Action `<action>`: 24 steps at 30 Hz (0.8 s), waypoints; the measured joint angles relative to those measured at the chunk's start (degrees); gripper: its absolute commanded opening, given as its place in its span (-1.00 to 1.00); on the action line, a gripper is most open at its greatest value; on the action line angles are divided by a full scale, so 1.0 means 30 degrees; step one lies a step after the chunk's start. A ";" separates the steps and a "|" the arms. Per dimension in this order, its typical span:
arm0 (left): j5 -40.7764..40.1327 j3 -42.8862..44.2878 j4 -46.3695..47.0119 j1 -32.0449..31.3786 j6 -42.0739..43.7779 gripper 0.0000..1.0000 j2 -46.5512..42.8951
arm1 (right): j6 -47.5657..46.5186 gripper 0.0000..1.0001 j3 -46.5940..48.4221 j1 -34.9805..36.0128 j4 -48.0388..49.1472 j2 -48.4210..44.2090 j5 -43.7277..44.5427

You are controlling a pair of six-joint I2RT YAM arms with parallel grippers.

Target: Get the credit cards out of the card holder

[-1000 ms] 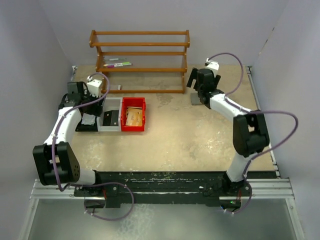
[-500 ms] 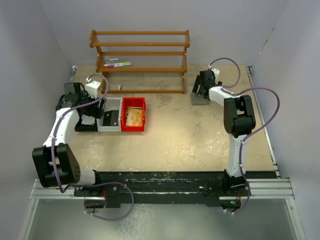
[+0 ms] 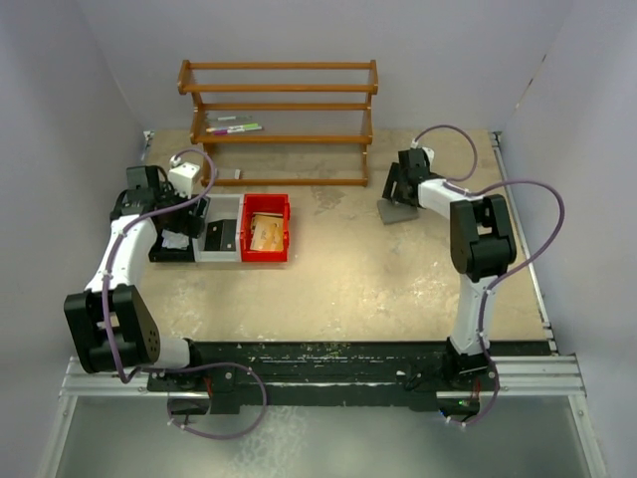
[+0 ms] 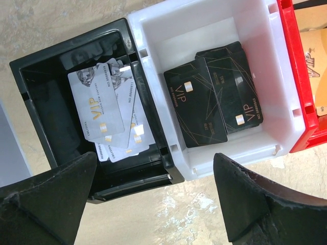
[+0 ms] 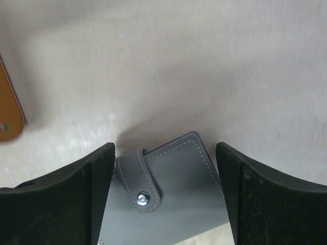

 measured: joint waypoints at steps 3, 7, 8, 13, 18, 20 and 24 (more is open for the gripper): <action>-0.0095 -0.0007 0.0204 0.0007 0.0124 0.91 0.0248 | 0.0306 0.58 -0.2149 0.0073 0.0029 -0.1581 -0.0488; -0.0117 0.0000 0.0291 0.0007 0.0131 0.87 0.0758 | 0.0656 0.59 -0.4947 0.0714 0.0109 -0.3803 -0.0546; -0.0117 -0.0007 0.0299 0.0015 0.0131 0.85 0.0947 | 0.0801 0.60 -0.5595 0.1020 0.0364 -0.4313 -0.0488; -0.0080 0.0000 0.0481 0.0015 0.0109 0.72 0.1479 | 0.2018 0.62 -0.8903 0.3577 0.0823 -0.7257 -0.0408; -0.0087 0.0015 0.1115 0.0015 -0.0058 0.61 0.2229 | 0.3759 0.65 -1.0834 0.6455 0.1435 -0.8867 -0.0495; -0.0087 0.0117 0.1260 0.0015 -0.0153 0.54 0.2739 | 0.4124 0.67 -1.0921 0.7329 0.1566 -0.8888 -0.0517; -0.0058 0.0561 0.1596 0.0007 -0.0561 0.17 0.3956 | 0.4510 0.71 -1.0921 0.8779 0.1800 -0.8867 -0.0525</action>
